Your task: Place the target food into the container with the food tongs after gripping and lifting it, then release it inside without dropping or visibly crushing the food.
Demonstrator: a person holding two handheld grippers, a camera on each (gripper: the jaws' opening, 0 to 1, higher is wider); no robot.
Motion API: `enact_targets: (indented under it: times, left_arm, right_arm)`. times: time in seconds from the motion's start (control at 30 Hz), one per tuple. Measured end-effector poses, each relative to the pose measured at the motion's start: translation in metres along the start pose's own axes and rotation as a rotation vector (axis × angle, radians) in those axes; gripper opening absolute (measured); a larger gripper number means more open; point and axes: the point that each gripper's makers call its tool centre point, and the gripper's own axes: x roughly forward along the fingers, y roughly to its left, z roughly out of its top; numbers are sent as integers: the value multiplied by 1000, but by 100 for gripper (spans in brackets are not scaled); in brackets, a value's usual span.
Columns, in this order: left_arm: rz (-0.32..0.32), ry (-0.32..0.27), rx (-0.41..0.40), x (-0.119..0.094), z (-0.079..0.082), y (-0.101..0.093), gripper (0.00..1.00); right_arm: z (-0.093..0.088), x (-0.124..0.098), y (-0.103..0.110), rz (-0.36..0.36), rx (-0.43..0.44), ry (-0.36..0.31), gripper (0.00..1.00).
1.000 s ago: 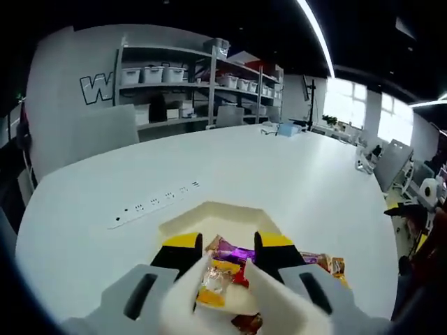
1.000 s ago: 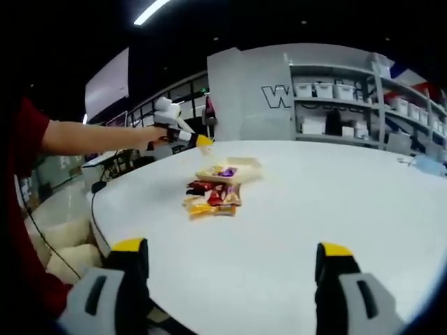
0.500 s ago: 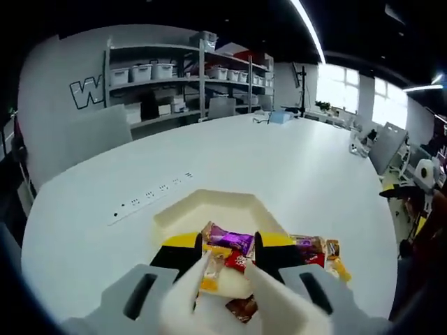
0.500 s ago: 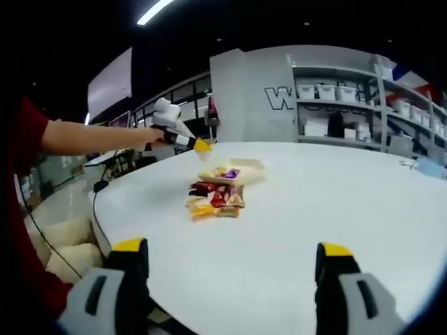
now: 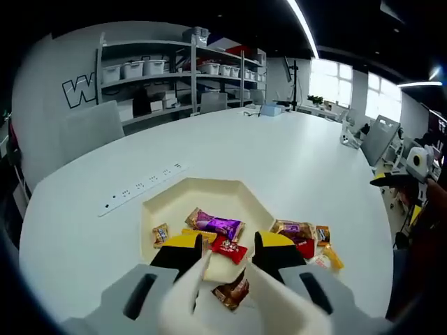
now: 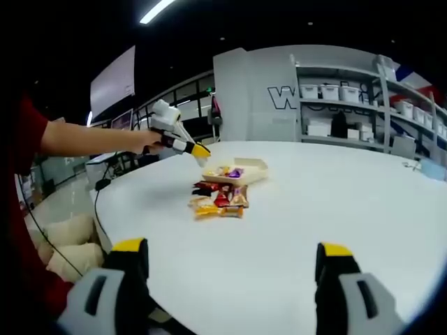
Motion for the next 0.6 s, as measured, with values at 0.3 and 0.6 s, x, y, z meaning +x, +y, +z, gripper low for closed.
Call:
enact_targets:
  times: [0.3,0.6]
  left_arm:
    - [-7,10,-8,-3,-13,-5,28]
    - [-18,-2,-32,-6,-20,-14,28]
  right_arm:
    - [-3,3,5,11,1,6,99]
    - [-4,4,8,18,-2,10,99]
